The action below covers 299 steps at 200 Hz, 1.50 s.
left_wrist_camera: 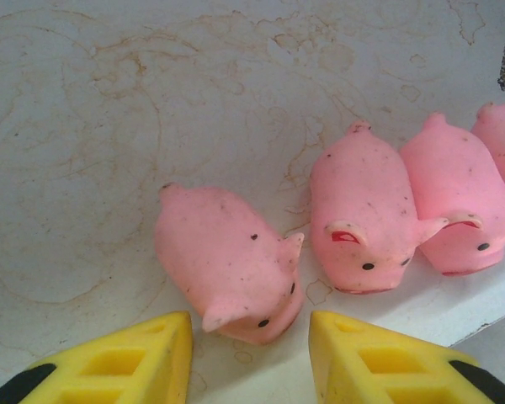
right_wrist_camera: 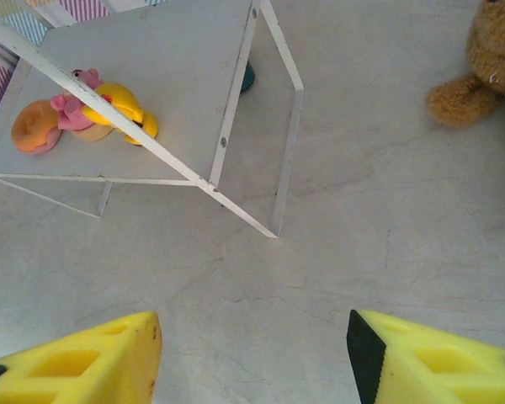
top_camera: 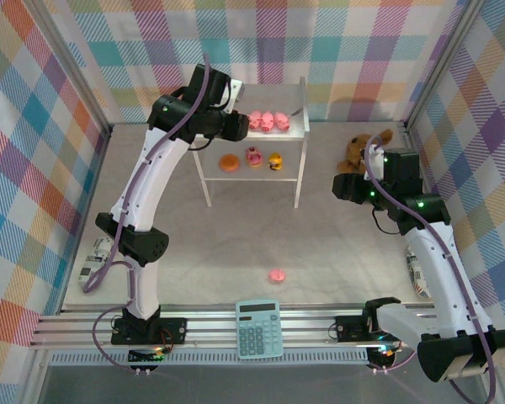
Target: Place and organize the plastic toys onto the shelf
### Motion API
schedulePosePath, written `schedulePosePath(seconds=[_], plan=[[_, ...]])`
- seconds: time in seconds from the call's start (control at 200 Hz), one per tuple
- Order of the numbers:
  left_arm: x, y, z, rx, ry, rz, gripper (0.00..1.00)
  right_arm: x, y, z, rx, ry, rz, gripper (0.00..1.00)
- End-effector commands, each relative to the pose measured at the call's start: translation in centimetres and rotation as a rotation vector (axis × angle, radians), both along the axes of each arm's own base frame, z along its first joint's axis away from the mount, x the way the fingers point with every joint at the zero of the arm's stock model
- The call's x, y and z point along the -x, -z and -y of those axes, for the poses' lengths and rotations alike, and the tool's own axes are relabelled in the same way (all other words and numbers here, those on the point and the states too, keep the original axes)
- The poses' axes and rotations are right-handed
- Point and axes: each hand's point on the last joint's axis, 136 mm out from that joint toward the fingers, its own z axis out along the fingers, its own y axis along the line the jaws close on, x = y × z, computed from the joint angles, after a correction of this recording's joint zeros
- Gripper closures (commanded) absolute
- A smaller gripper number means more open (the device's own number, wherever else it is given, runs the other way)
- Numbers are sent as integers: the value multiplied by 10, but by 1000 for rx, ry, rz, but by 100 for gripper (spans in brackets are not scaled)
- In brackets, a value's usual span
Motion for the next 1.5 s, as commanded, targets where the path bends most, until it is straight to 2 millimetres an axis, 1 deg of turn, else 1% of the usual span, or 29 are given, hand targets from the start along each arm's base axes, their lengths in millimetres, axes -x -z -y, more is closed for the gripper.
schedulePosePath(seconds=[0.0,0.19,0.285,0.365,0.425,0.48,0.52,0.57,0.625,0.63,0.68,0.69,0.71,0.735,0.79,0.795,0.855,0.88,0.905,0.925,0.995,1.01,1.075,1.175,1.245,1.305,1.355,1.41,1.49], plan=[[7,-32,-4,56,-3,70,58,1,-11,1,-7,-2,42,39],[15,-53,-5,81,-5,124,57,1,-13,1,-4,-4,45,38],[19,-65,-11,77,-22,160,56,1,-14,2,0,-3,46,38],[25,-79,-18,73,-44,212,56,1,-14,2,2,-2,47,38],[32,-92,-20,78,-48,258,56,1,-14,2,3,-1,47,38],[44,-102,-19,87,-40,291,55,1,-14,3,6,1,47,38],[54,-102,-15,86,-25,296,55,1,-14,3,6,1,44,38],[70,-92,-7,56,4,277,55,1,-13,2,7,0,37,38],[87,-64,2,-14,33,228,55,1,-10,3,10,3,25,38],[90,-64,2,-16,35,230,54,1,-9,3,12,3,24,38],[107,-35,6,-84,48,182,49,1,-7,4,16,6,17,38],[111,-32,7,-89,49,177,47,1,-7,4,18,5,17,38],[118,-16,8,-120,53,149,45,2,-5,5,20,8,13,38],[127,-2,7,-143,53,123,44,2,-4,5,21,9,11,38],[148,36,9,-183,65,52,48,3,-3,5,24,9,7,38],[150,37,10,-178,66,49,48,3,-2,5,24,9,4,38],[175,84,19,-170,100,-57,54,4,-2,6,26,10,2,38],[184,99,23,-148,98,-97,55,5,-2,6,25,11,2,38],[195,121,27,-137,100,-148,55,5,-3,6,21,11,4,38],[203,134,32,-118,105,-179,55,6,-3,5,19,11,3,38],[226,173,46,-76,102,-257,55,7,-5,4,5,10,2,38],[229,177,50,-66,102,-263,54,7,-5,4,2,10,2,38],[239,201,56,-94,78,-301,54,9,-7,2,-7,6,4,38],[251,226,71,-156,113,-333,52,12,-9,4,-6,9,9,38],[264,241,87,-195,204,-354,50,15,-10,4,-1,8,15,38],[275,255,98,-254,320,-347,50,17,-11,5,2,7,20,38],[278,269,99,-314,377,-336,48,17,-11,6,6,7,25,38],[277,281,94,-347,368,-390,49,18,-11,6,9,6,24,38],[283,288,101,-352,376,-471,53,21,-12,6,8,6,18,38]])
